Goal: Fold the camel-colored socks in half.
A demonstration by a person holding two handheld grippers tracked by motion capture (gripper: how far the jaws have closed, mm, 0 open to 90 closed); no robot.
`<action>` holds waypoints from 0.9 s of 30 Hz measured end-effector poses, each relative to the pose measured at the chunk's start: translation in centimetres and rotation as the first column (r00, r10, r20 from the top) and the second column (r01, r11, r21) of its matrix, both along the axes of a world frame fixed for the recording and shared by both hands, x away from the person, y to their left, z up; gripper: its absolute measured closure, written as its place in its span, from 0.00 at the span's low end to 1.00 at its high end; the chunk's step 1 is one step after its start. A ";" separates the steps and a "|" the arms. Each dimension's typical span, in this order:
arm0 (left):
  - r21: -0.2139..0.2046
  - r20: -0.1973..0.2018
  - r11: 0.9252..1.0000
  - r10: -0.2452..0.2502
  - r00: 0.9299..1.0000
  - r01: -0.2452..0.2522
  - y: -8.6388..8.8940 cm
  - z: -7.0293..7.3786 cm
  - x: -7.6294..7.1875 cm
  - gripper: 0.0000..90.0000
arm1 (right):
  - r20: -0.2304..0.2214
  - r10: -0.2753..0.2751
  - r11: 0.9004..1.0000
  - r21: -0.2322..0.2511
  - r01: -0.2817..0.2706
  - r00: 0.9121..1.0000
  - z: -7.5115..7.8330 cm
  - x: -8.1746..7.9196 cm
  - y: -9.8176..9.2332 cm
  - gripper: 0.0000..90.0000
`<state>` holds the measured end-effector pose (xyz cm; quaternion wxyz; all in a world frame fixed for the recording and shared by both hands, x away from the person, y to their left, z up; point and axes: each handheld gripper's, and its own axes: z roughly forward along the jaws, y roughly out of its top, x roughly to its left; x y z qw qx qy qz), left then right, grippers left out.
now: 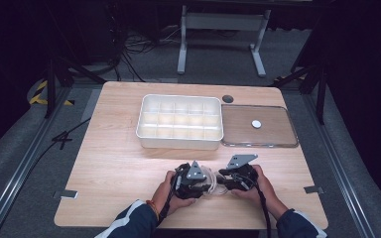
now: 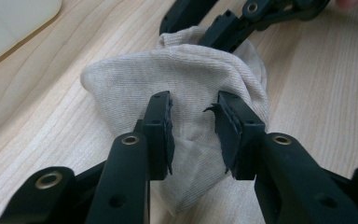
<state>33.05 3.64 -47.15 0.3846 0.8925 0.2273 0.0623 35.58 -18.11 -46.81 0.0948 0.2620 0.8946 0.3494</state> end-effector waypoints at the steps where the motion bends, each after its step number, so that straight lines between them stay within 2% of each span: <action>1: 0.004 0.001 1.000 -0.002 1.000 0.002 0.0 0.0 0.0 0.73 | 0.014 -0.007 1.000 0.000 0.007 1.000 0.2 0.0 -0.1 0.72; 5: -0.015 -0.004 1.000 -0.003 1.000 0.003 0.2 -0.2 0.1 0.72 | 0.071 -0.025 0.996 0.082 0.019 0.997 1.7 -0.4 -0.7 0.81; 8: -0.029 -0.010 1.000 0.001 1.000 -0.001 0.2 -0.3 0.1 0.70 | 0.100 0.012 0.988 0.151 -0.027 0.995 2.6 -1.1 -0.4 0.87; 11: -0.037 -0.007 0.999 0.003 1.000 -0.003 0.3 -0.4 0.1 0.70 | 0.118 0.063 0.983 0.167 -0.082 0.991 2.8 -1.8 0.4 0.89; 13: -0.037 -0.011 0.999 0.000 1.000 -0.001 0.4 -0.3 0.1 0.69 | 0.113 0.093 0.985 0.138 -0.109 0.989 2.5 -2.2 1.1 0.90; 16: -0.036 -0.015 0.999 -0.004 1.000 0.003 0.5 -0.2 0.1 0.64 | 0.089 0.112 0.989 0.084 -0.120 0.990 1.6 -2.1 1.5 0.90; 17: -0.036 -0.015 0.999 -0.004 1.000 0.003 0.5 -0.2 0.1 0.61 | 0.089 0.112 0.989 0.084 -0.120 0.990 1.6 -2.1 1.5 0.90; 18: -0.016 -0.008 1.000 -0.005 1.000 0.004 0.7 0.0 0.2 0.61 | 0.084 0.115 0.991 0.055 -0.120 0.990 1.3 -2.1 1.6 0.90; 19: -0.018 0.004 0.999 0.047 0.999 -0.047 1.3 0.6 0.5 0.50 | 0.074 0.111 0.994 0.013 -0.113 0.991 0.6 -2.0 1.6 0.90; 20: -0.032 -0.001 0.997 0.069 0.998 -0.069 1.7 0.8 0.7 0.47 | 0.073 0.110 0.994 0.008 -0.110 0.991 0.3 -2.0 1.5 0.91; 22: -0.049 -0.040 0.992 0.113 0.993 -0.115 2.7 0.8 1.3 0.42 | 0.067 0.106 0.994 0.013 -0.107 0.992 0.2 -1.9 1.5 0.91; 23: -0.049 -0.040 0.992 0.113 0.993 -0.115 2.7 0.8 1.3 0.40 | 0.067 0.106 0.994 0.013 -0.107 0.992 0.2 -1.9 1.5 0.91; 25: -0.056 -0.095 0.989 0.134 0.986 -0.140 3.3 0.2 1.7 0.37 | 0.061 0.103 0.994 0.013 -0.104 0.993 0.1 -1.7 1.5 0.92; 27: -0.050 -0.130 0.990 0.122 0.984 -0.129 3.3 -0.5 1.7 0.37 | 0.059 0.106 0.994 0.014 -0.107 0.993 0.1 -1.7 1.5 0.92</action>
